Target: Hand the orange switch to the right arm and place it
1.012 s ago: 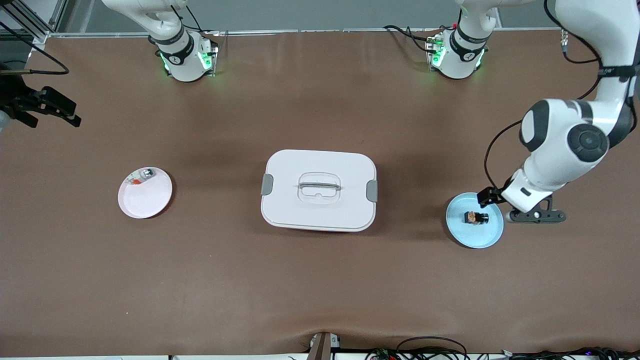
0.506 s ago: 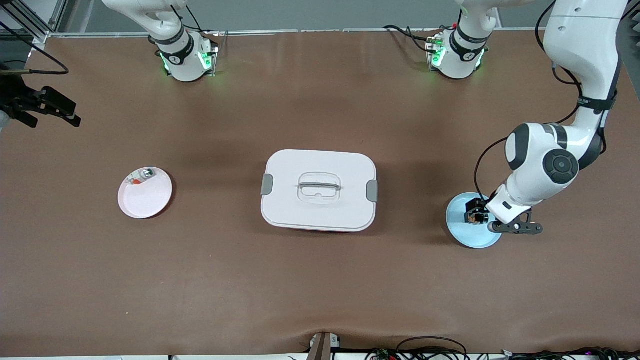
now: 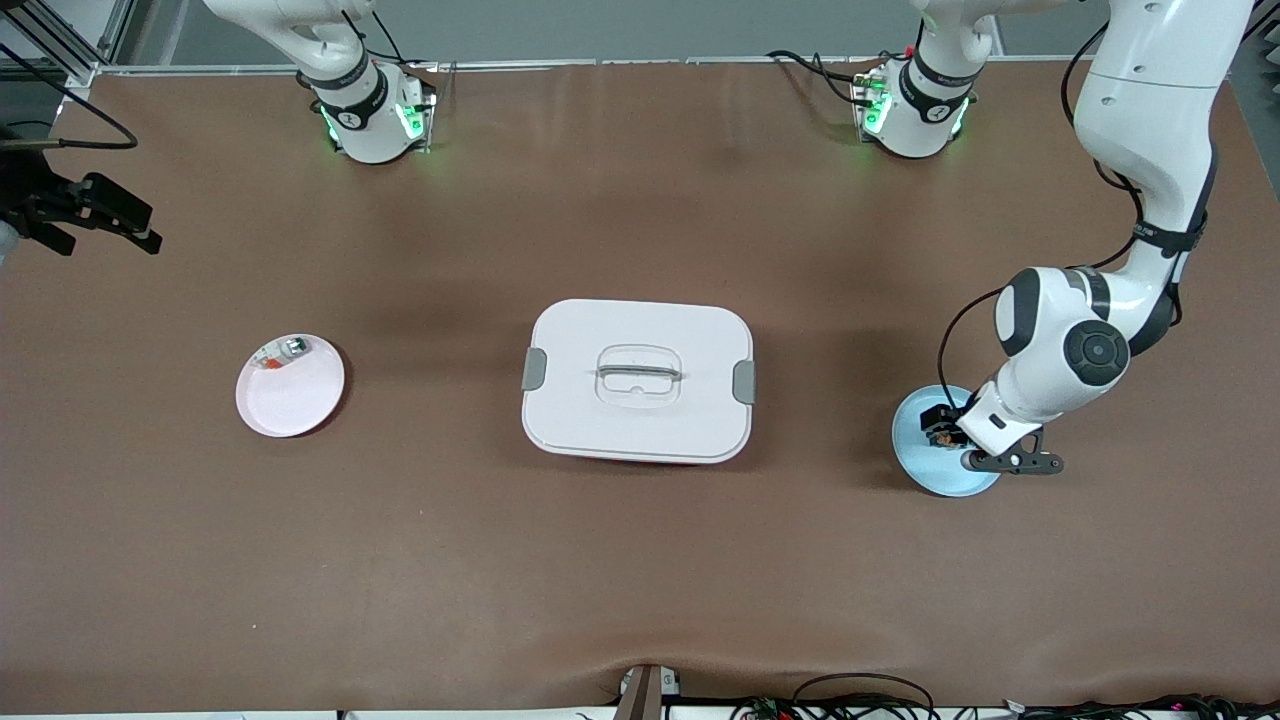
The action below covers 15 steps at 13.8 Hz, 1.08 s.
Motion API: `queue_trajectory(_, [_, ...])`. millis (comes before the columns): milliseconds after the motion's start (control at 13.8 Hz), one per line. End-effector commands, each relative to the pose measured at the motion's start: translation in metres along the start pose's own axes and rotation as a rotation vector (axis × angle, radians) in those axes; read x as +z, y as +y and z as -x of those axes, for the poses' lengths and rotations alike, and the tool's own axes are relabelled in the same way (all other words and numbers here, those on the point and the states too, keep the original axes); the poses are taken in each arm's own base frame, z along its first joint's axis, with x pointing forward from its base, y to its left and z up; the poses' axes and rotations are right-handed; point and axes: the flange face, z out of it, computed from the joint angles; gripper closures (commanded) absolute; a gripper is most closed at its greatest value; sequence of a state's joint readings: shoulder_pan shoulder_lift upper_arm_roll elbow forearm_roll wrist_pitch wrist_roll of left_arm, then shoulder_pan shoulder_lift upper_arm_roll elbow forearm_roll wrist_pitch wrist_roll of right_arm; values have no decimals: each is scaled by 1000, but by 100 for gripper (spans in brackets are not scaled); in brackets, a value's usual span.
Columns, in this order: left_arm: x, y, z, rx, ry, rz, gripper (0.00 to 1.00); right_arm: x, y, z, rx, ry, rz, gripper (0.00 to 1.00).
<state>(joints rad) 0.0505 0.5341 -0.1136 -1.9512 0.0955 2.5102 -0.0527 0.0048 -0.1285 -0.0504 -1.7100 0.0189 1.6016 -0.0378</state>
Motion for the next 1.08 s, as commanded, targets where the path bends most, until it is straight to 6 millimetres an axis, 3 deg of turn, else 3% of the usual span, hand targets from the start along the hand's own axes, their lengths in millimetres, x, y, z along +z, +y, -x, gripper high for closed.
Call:
queue_trajectory(0, [2,-3,-3,28,12,-8,0,-5,1,2,-10,8,16,0])
queue_trajectory(217, [3,-14,-3,32,11,-11,0,-5,1,2,-10,8,16,0])
queue_trajectory(796, [10,-12,-4,35,7,-9,0,-5,1,2,-10,10,16,0])
queue_trajectory(1012, [21,-13,-2,34,13,-5,0,-5,1,2,-10,8,16,0])
